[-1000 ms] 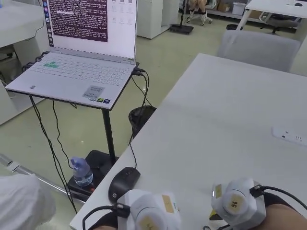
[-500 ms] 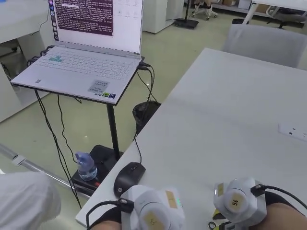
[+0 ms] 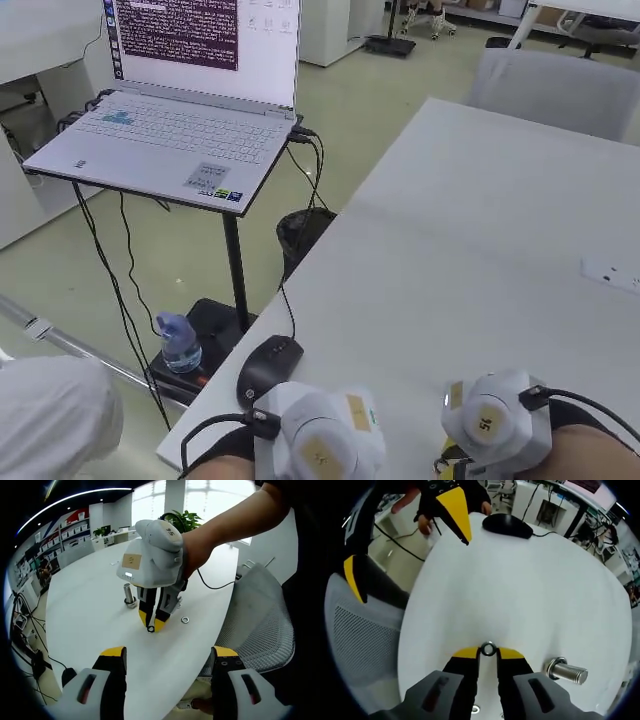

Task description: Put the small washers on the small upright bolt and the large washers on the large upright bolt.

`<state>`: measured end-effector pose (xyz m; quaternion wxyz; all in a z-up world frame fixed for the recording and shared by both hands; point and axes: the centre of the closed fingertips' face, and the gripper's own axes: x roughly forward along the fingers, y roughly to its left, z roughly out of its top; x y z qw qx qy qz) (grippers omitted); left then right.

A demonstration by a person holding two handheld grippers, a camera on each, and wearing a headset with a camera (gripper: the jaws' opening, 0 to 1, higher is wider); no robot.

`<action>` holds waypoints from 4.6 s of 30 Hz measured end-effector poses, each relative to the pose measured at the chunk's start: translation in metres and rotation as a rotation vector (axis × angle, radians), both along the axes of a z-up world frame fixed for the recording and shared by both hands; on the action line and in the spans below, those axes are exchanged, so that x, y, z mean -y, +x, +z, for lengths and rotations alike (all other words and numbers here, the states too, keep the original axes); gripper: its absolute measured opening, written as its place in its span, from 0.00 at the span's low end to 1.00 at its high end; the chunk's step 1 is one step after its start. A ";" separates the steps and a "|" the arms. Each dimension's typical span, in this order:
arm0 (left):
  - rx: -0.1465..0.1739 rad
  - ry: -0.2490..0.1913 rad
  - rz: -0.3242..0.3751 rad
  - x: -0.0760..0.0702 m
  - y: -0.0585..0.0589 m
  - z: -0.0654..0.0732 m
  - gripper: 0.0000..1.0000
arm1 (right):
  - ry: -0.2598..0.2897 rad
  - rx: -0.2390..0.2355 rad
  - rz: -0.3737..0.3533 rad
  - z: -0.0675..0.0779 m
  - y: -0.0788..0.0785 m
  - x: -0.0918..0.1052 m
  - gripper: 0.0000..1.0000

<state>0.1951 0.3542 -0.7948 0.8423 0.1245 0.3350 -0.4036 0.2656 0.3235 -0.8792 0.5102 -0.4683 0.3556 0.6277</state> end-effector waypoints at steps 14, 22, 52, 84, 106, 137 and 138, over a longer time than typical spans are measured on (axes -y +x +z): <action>0.001 0.001 -0.004 0.002 0.000 0.000 0.67 | 0.008 -0.008 -0.081 0.000 0.002 0.001 0.12; 0.003 0.001 0.001 0.003 0.001 0.001 0.67 | 0.006 -0.025 -0.124 0.016 0.009 0.017 0.12; 0.001 0.013 0.015 0.010 0.012 0.002 0.72 | 0.009 0.011 -0.370 0.074 0.047 0.149 0.12; -0.011 0.007 0.026 0.011 0.029 0.002 0.81 | 0.002 0.056 -0.417 0.067 0.111 0.150 0.12; -0.032 0.007 0.007 0.014 0.025 -0.004 0.82 | -0.042 0.029 -0.405 0.047 0.112 0.151 0.12; -0.065 0.029 0.012 0.001 0.018 -0.012 0.78 | -0.092 0.005 -0.371 0.005 0.112 0.148 0.13; -0.065 0.029 0.011 0.002 0.018 -0.012 0.78 | -0.091 0.005 -0.370 0.005 0.112 0.148 0.13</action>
